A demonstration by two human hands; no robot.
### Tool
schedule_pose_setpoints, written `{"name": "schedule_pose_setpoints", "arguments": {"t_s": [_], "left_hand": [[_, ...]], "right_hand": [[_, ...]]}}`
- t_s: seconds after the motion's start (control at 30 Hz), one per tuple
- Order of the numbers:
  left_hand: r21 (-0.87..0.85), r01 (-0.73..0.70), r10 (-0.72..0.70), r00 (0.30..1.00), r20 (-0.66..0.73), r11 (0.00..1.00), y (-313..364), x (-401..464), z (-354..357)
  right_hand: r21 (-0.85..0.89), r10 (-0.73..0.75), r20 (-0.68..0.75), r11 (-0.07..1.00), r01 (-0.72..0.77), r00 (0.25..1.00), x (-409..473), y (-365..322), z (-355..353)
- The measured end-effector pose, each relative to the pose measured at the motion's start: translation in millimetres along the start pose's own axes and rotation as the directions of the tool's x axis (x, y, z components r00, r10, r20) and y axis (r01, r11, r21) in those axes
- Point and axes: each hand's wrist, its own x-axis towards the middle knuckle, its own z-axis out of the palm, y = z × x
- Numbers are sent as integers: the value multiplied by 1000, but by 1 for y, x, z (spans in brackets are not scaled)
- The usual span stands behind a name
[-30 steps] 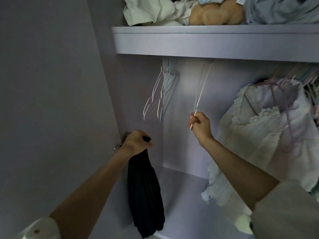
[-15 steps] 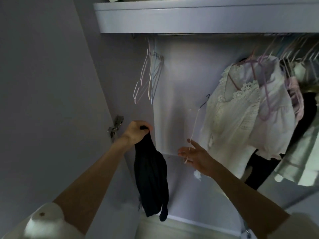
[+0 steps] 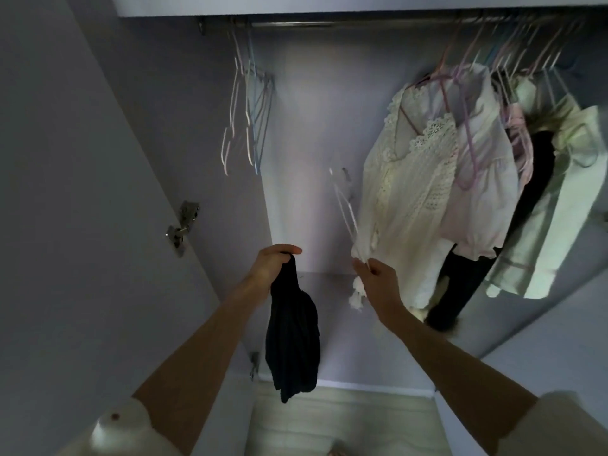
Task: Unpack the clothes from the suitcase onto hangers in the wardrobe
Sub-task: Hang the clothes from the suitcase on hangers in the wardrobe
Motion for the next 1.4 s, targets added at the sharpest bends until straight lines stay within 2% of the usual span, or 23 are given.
{"name": "schedule_pose_setpoints", "arguments": {"t_s": [0.1, 0.27, 0.5, 0.57, 0.63, 0.7, 0.8, 0.87, 0.93, 1.03, 1.1, 1.2, 1.27, 1.33, 1.4], "left_hand": [[-6, -26, 26, 1000, 10, 1000, 4, 3, 3], [-27, -58, 58, 998, -4, 998, 11, 6, 1], [3, -19, 19, 998, -58, 1000, 6, 8, -4], [25, -7, 8, 998, -69, 1000, 5, 8, -4], [32, -14, 16, 997, -72, 999, 7, 8, -2], [31, -39, 41, 998, -56, 999, 11, 7, 1], [70, -92, 94, 995, -27, 993, 16, 8, 4], [163, -156, 158, 987, -4, 974, 18, 10, 1], [269, -226, 231, 973, 14, 936, 17, 13, -4], [368, -306, 314, 948, 40, 878, 13, 17, -13], [433, -358, 362, 929, 76, 827, 12, 20, -20], [504, -418, 398, 904, 154, 755, 12, 20, -27], [537, -445, 415, 891, 184, 717, 12, 18, -34], [627, -474, 468, 863, 191, 618, 13, 16, -39], [728, -506, 577, 795, 187, 462, 14, 11, -42]], "right_hand": [[45, -57, -99, 997, 62, 993, -4, 11, -8], [137, -81, 104, 988, 66, 991, 2, -12, -6], [-73, -201, 52, 976, 204, 978, -7, 2, 3], [-56, -180, 126, 981, 188, 976, 0, -4, -1], [42, -123, 187, 992, 118, 975, 8, -14, -5], [32, -86, 149, 996, 82, 985, 15, -20, -7], [-136, -77, -8, 988, 75, 997, 18, -16, -8], [-218, -58, -80, 975, 39, 995, 15, -11, -9], [-295, -98, -141, 954, 53, 985, 12, -6, -8], [-330, -256, -153, 924, 195, 954, 10, -4, -8], [-217, -301, -111, 937, 273, 947, 13, -6, -5], [8, -274, -28, 962, 274, 961, 14, -18, -1], [64, -282, -22, 957, 283, 959, 11, -23, 5], [59, -293, -79, 953, 298, 953, 9, -24, 9], [13, -303, -152, 951, 309, 941, 9, -26, 8]]}}
